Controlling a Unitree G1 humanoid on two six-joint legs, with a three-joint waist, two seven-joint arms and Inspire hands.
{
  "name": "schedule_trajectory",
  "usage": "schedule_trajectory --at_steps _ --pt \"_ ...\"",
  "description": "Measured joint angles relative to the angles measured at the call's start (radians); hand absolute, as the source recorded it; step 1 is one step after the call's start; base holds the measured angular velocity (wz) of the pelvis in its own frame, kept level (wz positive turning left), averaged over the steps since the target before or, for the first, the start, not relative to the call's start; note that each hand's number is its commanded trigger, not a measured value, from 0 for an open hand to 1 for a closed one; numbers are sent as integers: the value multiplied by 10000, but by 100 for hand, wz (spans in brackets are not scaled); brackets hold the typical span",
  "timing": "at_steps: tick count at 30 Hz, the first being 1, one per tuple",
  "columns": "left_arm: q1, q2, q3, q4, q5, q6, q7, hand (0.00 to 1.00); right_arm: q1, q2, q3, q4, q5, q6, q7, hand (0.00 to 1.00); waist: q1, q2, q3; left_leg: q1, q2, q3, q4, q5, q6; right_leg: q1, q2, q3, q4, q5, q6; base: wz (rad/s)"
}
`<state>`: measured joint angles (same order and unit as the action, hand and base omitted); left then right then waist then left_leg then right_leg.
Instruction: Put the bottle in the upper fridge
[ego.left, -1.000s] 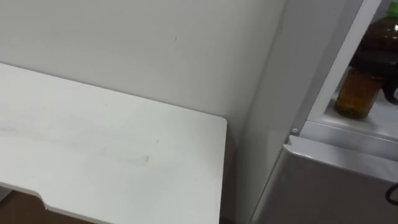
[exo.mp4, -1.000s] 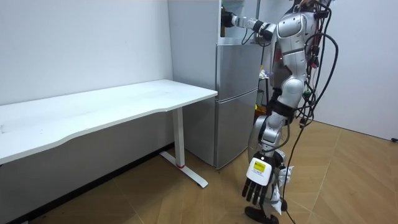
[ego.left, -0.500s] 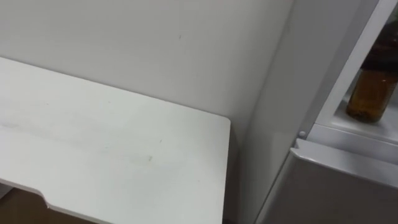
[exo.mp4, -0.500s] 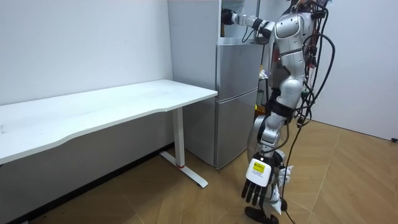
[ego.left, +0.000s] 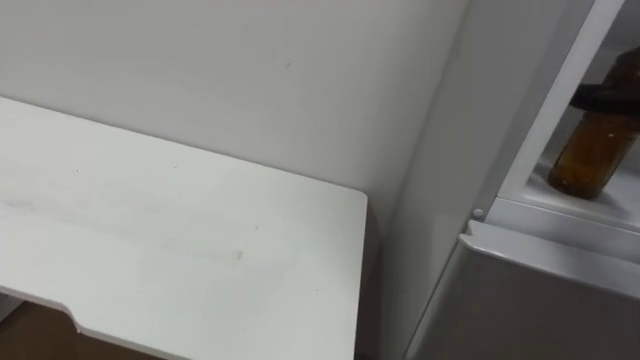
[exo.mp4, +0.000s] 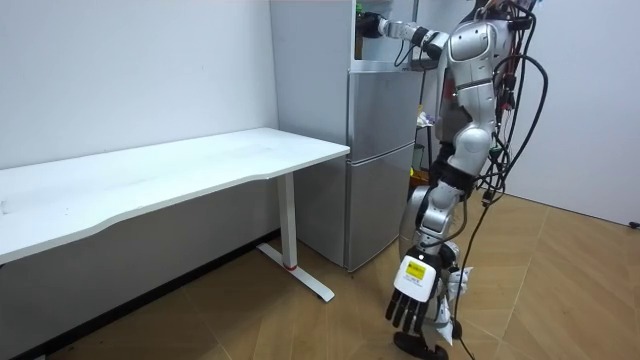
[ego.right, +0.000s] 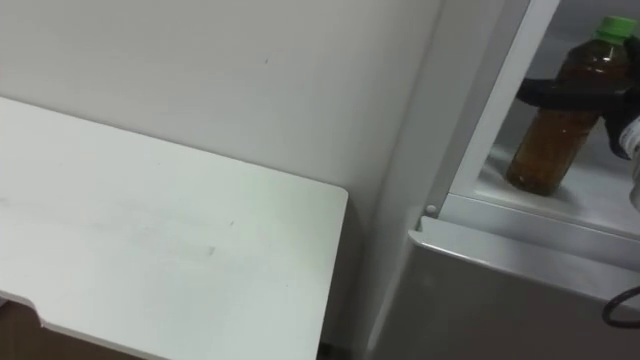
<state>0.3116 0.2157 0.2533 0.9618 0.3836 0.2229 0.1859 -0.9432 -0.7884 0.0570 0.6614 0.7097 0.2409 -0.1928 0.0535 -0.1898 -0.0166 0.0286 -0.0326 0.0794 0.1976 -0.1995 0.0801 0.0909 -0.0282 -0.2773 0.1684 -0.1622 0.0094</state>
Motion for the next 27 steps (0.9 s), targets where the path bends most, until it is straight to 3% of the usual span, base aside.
schedule_trajectory --at_steps 27 --pt "-132 6 -10 44 -28 -113 -25 0 0 -5 -2 1 17 -17 220 0 -29 -38 30 -18 3 -2 -7 0 -1 -20 7 -5 -5 0 0 0"
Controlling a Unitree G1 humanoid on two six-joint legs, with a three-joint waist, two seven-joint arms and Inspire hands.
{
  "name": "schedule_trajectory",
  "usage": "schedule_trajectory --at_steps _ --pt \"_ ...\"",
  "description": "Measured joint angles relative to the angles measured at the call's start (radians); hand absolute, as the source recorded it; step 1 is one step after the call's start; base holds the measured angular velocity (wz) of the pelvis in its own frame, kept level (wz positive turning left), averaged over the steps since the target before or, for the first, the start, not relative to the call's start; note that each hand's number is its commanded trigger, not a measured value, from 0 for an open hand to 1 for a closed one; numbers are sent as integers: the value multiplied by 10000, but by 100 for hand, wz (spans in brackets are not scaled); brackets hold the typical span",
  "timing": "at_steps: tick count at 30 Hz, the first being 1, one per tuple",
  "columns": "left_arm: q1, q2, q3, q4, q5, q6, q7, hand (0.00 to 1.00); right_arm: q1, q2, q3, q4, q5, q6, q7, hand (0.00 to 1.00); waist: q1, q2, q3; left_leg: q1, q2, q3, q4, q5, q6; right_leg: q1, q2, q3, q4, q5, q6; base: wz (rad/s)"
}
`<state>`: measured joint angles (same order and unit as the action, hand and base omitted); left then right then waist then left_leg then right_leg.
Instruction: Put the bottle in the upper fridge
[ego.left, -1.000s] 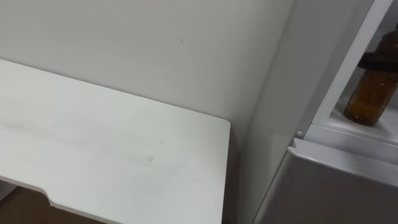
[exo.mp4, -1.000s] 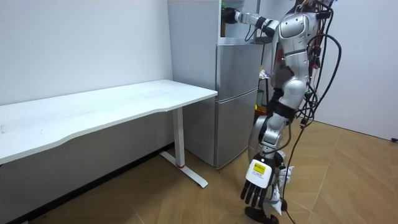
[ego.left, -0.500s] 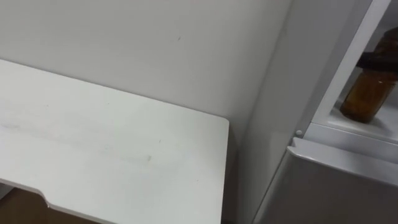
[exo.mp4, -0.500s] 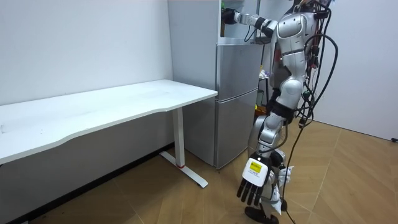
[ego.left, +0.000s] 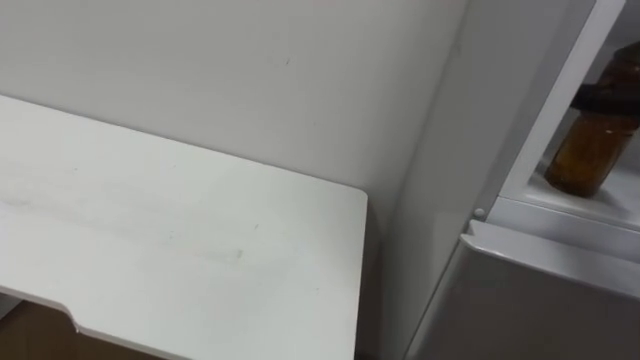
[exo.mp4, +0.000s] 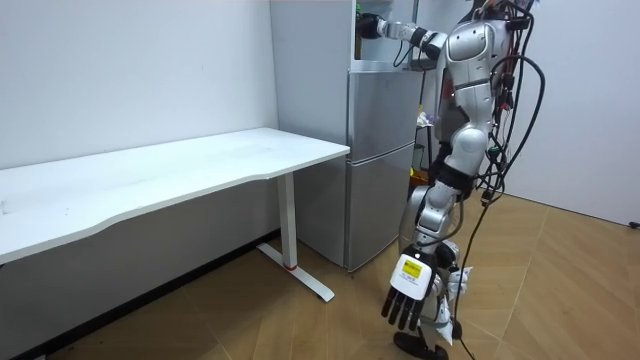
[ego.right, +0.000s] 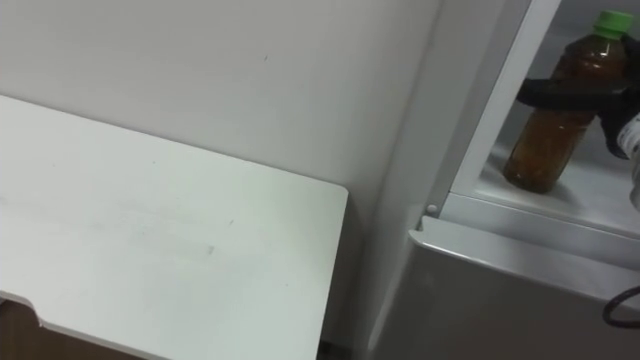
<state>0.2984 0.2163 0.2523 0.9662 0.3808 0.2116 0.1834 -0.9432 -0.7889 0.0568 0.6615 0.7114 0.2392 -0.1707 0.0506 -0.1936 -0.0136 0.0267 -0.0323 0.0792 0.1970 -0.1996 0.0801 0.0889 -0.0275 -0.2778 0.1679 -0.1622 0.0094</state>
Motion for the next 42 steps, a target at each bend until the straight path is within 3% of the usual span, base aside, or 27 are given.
schedule_trajectory --at_steps 12,20,42 --pt "8 -8 -19 -4 13 31 3 0 0 0 -26 -57 1215 -1 -124 0 -13 43 4 18 -1 8 16 0 0 14 -23 14 1 0 0 0" --pt "-32 -12 -20 -34 4 78 12 0 1 2 -62 -891 3028 -21 -373 0 -183 398 13 30 6 20 8 6 -9 33 13 28 -11 0 0 0" --pt "38 -128 -220 -18 38 49 101 0 602 7 -554 -2036 3372 -571 -877 0 -179 549 21 350 10 91 -99 5 -9 289 20 13 -24 1 0 0"
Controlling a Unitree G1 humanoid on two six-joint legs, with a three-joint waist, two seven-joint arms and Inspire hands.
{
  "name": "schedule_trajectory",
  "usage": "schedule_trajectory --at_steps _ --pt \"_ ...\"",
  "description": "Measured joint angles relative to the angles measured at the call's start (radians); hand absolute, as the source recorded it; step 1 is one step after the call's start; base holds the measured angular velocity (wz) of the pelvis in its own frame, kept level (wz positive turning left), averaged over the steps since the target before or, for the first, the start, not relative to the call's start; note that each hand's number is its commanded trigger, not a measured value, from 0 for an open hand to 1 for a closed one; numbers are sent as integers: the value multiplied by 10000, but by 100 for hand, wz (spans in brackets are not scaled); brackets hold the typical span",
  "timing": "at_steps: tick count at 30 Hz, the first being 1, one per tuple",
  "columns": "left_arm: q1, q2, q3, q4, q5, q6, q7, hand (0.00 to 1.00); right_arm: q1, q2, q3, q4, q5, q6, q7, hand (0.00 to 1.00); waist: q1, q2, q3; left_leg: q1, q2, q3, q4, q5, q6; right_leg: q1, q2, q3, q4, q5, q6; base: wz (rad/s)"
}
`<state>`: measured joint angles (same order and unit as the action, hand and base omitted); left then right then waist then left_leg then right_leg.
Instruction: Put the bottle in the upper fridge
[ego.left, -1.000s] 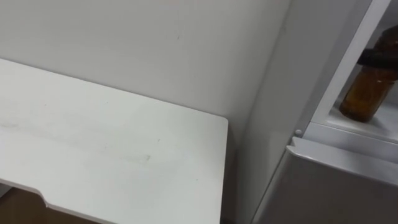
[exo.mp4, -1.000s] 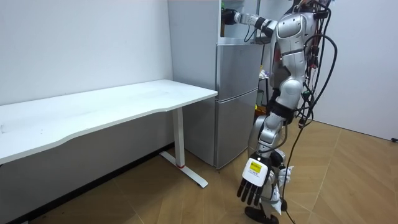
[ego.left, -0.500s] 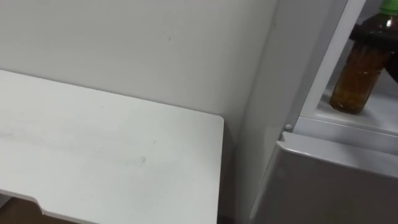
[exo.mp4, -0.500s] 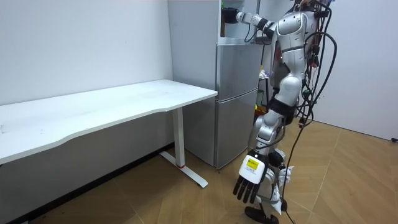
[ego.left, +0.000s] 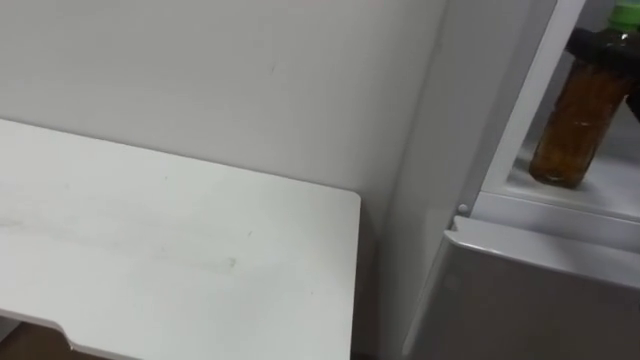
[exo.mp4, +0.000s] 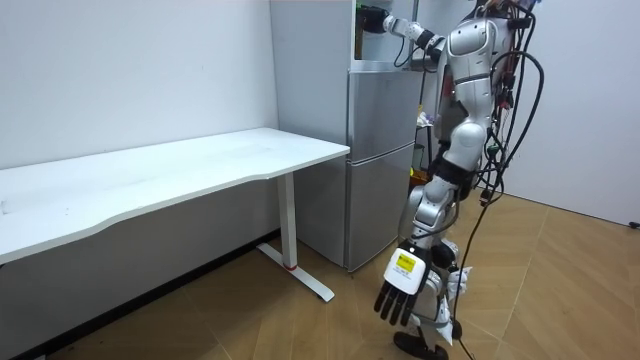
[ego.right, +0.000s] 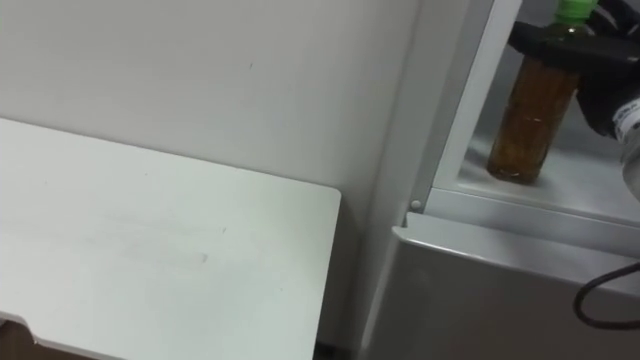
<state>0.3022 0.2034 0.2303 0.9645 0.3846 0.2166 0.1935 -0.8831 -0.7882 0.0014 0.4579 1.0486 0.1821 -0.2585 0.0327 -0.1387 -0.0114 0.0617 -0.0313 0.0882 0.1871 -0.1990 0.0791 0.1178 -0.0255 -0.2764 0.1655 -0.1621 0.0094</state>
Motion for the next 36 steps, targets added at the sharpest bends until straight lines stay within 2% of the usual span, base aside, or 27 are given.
schedule_trajectory --at_steps 5,13,21,28,30,31,33,36 --pt "36 -84 1 3 0 -2 0 0 53 41 -385 -746 8 -317 -228 0 -2 201 -37 36 0 2 -1 1 -2 39 2 0 -20 0 0 0" --pt "98 -283 14 0 -6 -45 7 0 138 48 -725 -897 501 -591 -292 0 -34 207 -36 35 -11 34 4 2 -4 137 8 21 -152 7 -11 0" --pt "105 -293 12 8 -8 -70 7 0 443 50 -905 -1417 1241 -614 -398 0 -89 201 -31 26 -16 34 5 0 -4 150 5 15 -152 7 -12 0" --pt "304 -298 12 9 15 -76 17 0 729 73 -1648 -2266 1169 -640 -1040 0 -291 242 -2 25 -22 -17 -30 -1 -3 135 9 4 -154 7 -12 1" --pt "300 -322 12 30 18 -110 17 0 973 169 -1880 -2928 886 -752 -1160 0 -303 305 21 25 -22 -15 -31 -1 -3 106 9 25 -154 7 -12 0" --pt "288 -337 13 70 9 -193 37 0 1179 181 -1962 -3413 805 -931 -1249 0 -308 354 33 27 -23 -16 -25 -1 -3 93 8 29 -155 7 -12 0" --pt "285 -383 12 90 4 -266 182 0 1523 266 -2257 -3994 810 -1035 -1368 0 -324 392 24 36 -22 -9 -26 -1 -3 88 8 65 -155 7 -12 0" --pt "267 -422 11 90 -38 -430 337 0 2016 627 -2645 -4707 637 -1413 -1666 0 -326 401 25 39 -14 21 -28 0 -4 84 28 240 -161 7 -12 -3"
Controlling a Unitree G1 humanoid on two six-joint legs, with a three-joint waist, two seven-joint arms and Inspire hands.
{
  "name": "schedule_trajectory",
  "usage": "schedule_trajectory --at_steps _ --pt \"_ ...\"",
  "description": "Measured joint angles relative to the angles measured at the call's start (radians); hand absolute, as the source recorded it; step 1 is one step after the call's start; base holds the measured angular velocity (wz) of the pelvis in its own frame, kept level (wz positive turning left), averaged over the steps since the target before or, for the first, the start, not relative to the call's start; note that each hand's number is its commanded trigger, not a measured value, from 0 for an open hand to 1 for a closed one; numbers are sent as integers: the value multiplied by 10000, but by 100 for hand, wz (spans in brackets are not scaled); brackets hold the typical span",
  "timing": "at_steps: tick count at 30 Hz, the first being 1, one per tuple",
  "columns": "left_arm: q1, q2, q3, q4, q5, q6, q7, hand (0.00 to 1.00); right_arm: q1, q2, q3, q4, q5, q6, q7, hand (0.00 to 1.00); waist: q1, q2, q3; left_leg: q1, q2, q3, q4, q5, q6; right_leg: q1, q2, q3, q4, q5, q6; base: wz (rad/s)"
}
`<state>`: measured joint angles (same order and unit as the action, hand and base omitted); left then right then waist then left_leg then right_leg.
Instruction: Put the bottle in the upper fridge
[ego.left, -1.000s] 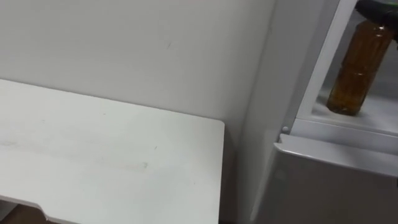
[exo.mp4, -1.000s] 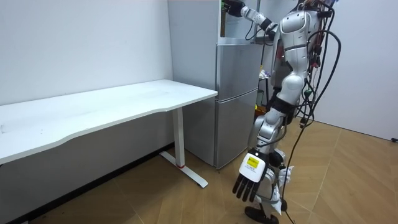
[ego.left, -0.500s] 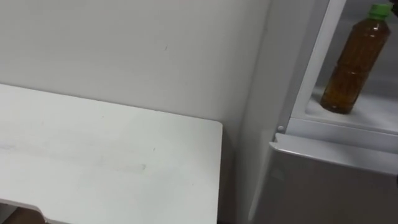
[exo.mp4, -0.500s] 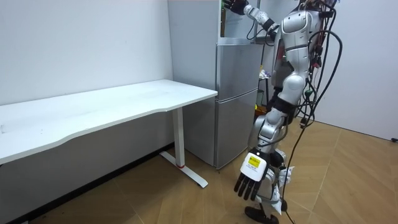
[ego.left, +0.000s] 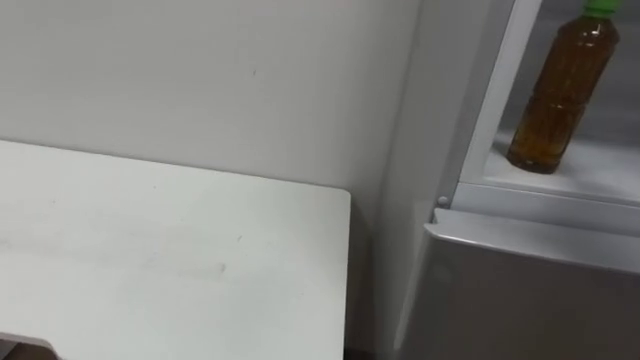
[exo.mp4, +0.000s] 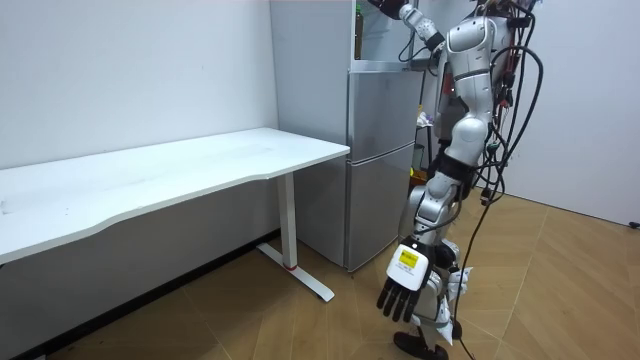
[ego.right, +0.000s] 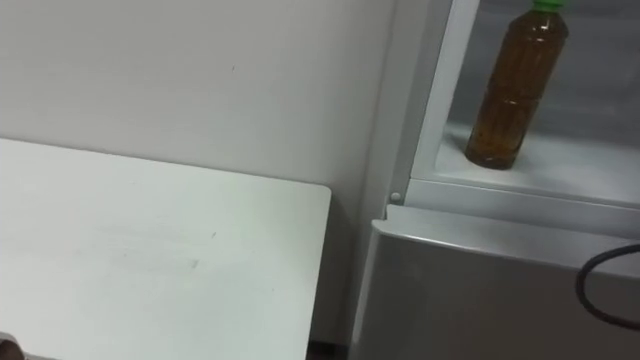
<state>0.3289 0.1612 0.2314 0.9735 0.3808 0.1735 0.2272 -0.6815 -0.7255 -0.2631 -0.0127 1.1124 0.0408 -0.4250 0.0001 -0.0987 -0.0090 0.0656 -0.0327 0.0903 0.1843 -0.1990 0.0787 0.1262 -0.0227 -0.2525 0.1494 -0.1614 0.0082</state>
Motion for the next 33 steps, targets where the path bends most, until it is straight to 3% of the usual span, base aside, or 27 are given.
schedule_trajectory --at_steps 3,13,17,20,25,30,33 --pt "-73 -50 -34 277 -62 -323 54 0 578 410 -21 -741 -852 -280 -139 0 0 24 16 1 2 50 0 0 0 0 5 49 4 0 0 -5" --pt "-49 -215 10 695 -68 -500 48 0 2231 1231 -250 -2917 -1283 -441 110 0 8 75 7 103 21 182 17 -25 -20 -43 -40 262 29 6 -11 -5" --pt "-14 -340 4 870 -380 -720 54 0 2921 1839 -433 -3700 -1088 -915 471 0 3 181 -22 192 23 211 22 -26 -22 42 -32 383 26 9 -15 -1" --pt "-61 -401 -46 996 -510 -799 65 0 3377 2300 -432 -4013 -869 -1147 808 0 28 291 31 270 32 284 7 -25 -23 138 -27 456 22 9 -15 -7" --pt "-94 -406 -89 1129 -763 -881 174 0 4211 2579 -393 -4171 -473 -1147 1341 0 55 393 40 315 52 458 -70 -66 -17 104 -36 525 36 10 -18 -10" --pt "-174 -392 -96 1140 -843 -915 200 0 4982 2662 -274 -4548 -445 -1185 1895 0 93 453 -11 253 59 610 -101 -67 -10 4 -34 635 58 28 -46 -9" --pt "-188 -353 -221 1218 -714 -933 199 0 5491 2974 58 -4762 183 -1189 2540 0 103 489 -40 260 62 689 -150 -66 -9 -43 -33 653 61 29 -47 -9"
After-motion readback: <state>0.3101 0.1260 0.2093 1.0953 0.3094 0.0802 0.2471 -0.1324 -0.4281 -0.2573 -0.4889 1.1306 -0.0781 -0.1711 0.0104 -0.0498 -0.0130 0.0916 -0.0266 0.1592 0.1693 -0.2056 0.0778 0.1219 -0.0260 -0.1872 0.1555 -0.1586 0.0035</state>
